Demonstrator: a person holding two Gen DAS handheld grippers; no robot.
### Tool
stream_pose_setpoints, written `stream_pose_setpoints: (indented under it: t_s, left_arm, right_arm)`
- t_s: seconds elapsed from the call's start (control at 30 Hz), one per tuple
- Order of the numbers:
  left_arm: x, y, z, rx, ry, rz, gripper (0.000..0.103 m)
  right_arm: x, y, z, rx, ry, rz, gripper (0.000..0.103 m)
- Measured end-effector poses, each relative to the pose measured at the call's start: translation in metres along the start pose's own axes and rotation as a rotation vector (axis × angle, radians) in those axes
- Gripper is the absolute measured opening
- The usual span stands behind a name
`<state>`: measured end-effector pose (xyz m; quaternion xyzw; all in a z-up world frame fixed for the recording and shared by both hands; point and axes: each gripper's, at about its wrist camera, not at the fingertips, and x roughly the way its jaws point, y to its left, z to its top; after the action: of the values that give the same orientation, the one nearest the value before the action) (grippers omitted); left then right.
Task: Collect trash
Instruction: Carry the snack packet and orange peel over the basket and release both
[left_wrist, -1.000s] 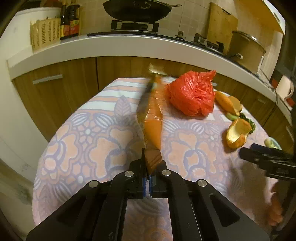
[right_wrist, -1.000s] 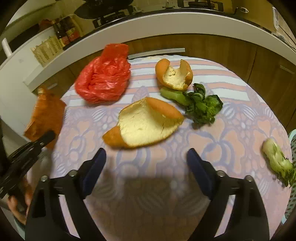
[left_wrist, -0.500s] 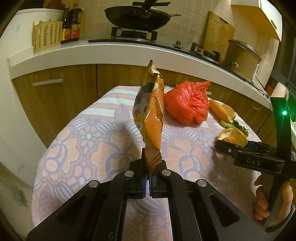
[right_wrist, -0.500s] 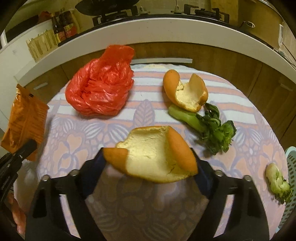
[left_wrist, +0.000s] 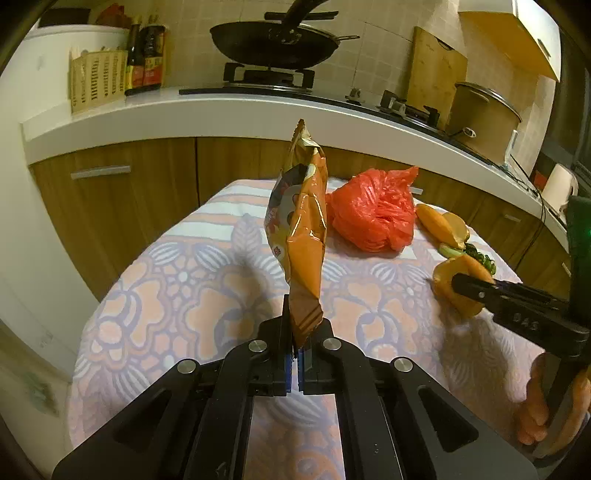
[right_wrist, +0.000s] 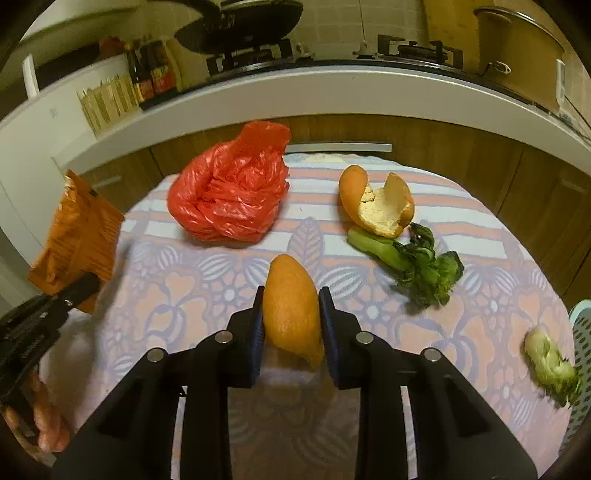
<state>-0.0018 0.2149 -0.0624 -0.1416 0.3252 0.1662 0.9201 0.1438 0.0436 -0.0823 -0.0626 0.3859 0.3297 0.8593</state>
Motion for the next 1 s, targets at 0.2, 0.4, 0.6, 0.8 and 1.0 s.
stream_pose_setpoints:
  t_s: [0.2, 0.4, 0.6, 0.8, 1.0]
  left_arm:
    - [-0.015, -0.017, 0.003, 0.018, -0.015, -0.050, 0.000]
    - [-0.029, -0.054, 0.007, 0.061, -0.011, -0.128, 0.000]
    - [-0.038, -0.109, 0.011, 0.155, -0.025, -0.176, 0.000]
    - [-0.044, -0.168, 0.013, 0.252, -0.033, -0.237, 0.000]
    - [-0.046, -0.239, 0.007, 0.360, -0.040, -0.296, 0.000]
  right_arm:
    - [-0.036, -0.010, 0.001, 0.016, -0.057, 0.011, 0.024]
    - [-0.076, -0.033, 0.001, 0.066, -0.113, -0.010, 0.024]
    - [-0.115, -0.074, -0.006, 0.114, -0.158, -0.062, 0.024]
    - [-0.152, -0.123, -0.019, 0.186, -0.203, -0.113, 0.024]
    - [-0.185, -0.170, -0.032, 0.246, -0.244, -0.178, 0.024]
